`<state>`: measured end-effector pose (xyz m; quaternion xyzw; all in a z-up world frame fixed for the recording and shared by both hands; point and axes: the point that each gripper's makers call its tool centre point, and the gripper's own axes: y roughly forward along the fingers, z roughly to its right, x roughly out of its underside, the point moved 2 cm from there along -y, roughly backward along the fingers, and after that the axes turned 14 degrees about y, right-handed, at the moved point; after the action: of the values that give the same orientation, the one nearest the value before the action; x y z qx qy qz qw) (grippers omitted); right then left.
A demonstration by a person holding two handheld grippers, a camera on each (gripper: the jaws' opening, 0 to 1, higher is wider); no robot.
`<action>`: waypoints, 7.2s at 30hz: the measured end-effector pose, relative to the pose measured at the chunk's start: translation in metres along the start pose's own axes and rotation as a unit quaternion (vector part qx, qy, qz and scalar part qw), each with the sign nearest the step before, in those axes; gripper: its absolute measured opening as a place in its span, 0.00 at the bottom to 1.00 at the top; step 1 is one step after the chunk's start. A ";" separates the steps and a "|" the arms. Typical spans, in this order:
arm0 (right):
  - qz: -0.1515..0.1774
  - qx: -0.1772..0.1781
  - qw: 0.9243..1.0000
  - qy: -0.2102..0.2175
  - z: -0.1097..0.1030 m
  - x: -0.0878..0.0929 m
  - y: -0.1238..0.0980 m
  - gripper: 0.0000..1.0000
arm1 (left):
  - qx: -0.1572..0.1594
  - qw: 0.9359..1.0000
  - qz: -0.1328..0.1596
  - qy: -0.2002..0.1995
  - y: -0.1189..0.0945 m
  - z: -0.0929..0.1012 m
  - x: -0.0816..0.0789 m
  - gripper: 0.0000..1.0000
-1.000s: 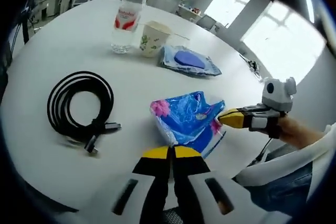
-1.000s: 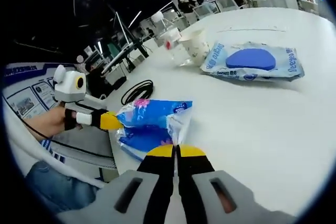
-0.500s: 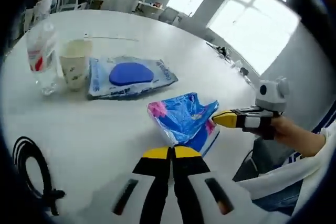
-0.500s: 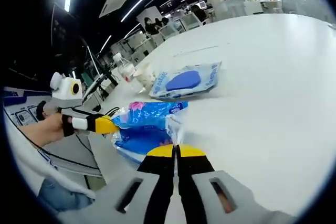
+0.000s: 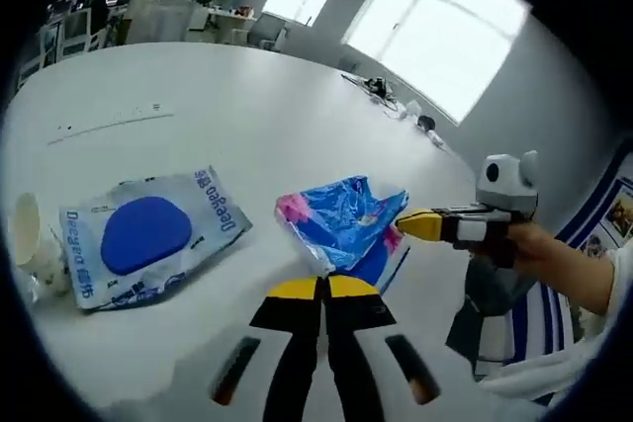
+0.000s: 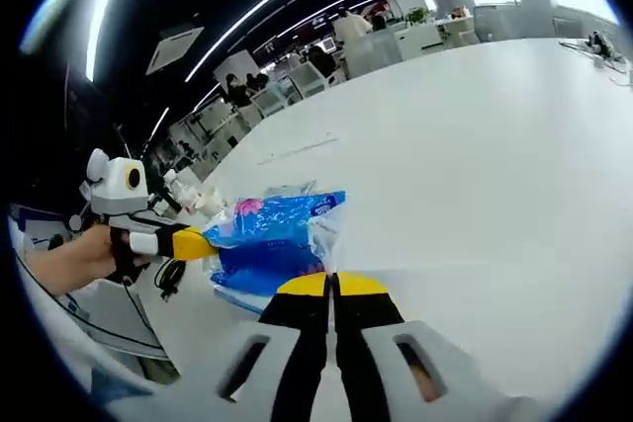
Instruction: Arrange the tabletop items into an orderly group along one side of the table until the central work area is clear of visible clutter.
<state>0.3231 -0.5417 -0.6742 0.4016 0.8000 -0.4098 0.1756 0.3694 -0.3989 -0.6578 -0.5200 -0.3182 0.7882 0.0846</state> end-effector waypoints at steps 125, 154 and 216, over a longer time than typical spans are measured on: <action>0.054 0.018 0.998 0.027 -0.045 -0.003 -0.002 0.73 | -0.178 0.980 0.087 -0.005 -0.126 -0.096 0.018 0.80; 0.051 -0.003 0.994 0.093 -0.058 0.020 0.015 0.73 | -0.258 0.962 0.057 -0.070 -0.200 -0.125 0.101 0.80; 0.024 -0.017 0.985 0.168 -0.078 0.082 0.021 0.63 | -0.257 0.960 -0.111 -0.014 -0.204 -0.140 0.224 0.06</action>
<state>0.2928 -0.4319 -0.6883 0.4806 0.8152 -0.3185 0.0555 0.3522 -0.0773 -0.7451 -0.4747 -0.5671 0.6724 0.0301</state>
